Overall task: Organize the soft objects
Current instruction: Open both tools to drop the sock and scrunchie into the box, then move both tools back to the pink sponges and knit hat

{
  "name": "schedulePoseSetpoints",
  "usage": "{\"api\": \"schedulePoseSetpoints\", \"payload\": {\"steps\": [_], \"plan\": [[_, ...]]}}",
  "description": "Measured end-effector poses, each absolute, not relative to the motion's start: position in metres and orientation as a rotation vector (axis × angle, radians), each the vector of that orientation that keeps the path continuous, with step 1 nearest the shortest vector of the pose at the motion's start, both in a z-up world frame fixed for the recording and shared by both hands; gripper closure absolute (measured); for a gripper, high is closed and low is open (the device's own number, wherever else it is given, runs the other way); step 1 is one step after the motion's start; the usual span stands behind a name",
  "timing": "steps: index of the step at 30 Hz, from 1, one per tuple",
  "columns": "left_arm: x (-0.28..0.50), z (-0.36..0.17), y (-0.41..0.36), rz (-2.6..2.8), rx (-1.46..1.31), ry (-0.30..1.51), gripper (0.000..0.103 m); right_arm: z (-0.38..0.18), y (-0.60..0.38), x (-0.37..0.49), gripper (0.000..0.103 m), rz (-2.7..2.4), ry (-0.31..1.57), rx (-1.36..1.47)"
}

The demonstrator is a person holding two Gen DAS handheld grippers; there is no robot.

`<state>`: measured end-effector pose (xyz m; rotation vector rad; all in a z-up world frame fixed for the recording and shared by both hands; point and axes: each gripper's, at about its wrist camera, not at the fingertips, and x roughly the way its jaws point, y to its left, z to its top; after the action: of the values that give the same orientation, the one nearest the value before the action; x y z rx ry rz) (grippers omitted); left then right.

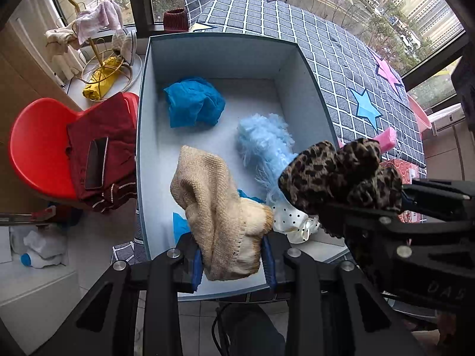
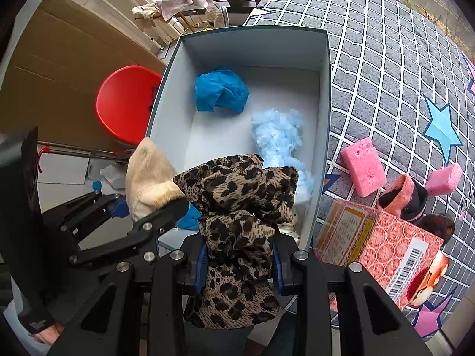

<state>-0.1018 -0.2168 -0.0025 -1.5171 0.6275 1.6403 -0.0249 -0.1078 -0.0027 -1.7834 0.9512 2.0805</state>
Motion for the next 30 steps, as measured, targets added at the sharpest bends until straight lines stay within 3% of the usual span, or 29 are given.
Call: {"api": "schedulePoseSetpoints", "payload": {"steps": [8,10,14,16,18,20,22,23,30], "plan": [[-0.102,-0.006,-0.213,1.642,-1.524,0.636,0.067,-0.006,-0.106,-0.032,0.068,2.081,0.949,-1.789],[-0.102,-0.006,-0.212,1.642,-1.523,0.639,0.061,-0.007,-0.106,-0.034,0.068,2.082,0.948,-1.79],[-0.101,-0.005,-0.211,1.635,-1.521,0.641,0.035,-0.006,-0.106,-0.036,0.067,2.089,0.953,-1.789],[-0.101,-0.004,-0.211,1.635,-1.525,0.643,0.023,-0.005,-0.106,-0.035,0.052,2.096,0.96,-1.781],[-0.102,-0.003,-0.212,1.627,-1.527,0.608,0.02,-0.002,-0.104,-0.033,0.05,2.099,0.963,-1.764],[-0.103,0.001,-0.213,1.624,-1.52,0.568,0.018,0.0,-0.1,-0.032,0.039,2.1,1.001,-1.739],[-0.103,0.004,-0.212,1.601,-1.518,0.533,0.01,0.003,-0.097,-0.032,0.002,2.1,1.017,-1.713],[-0.104,0.004,-0.211,1.585,-1.519,0.515,0.001,0.006,-0.094,-0.031,0.0,2.108,1.022,-1.688],[-0.105,0.011,-0.204,1.555,-1.504,0.436,0.0,0.027,-0.075,-0.024,0.0,2.11,1.033,-1.588]]}}
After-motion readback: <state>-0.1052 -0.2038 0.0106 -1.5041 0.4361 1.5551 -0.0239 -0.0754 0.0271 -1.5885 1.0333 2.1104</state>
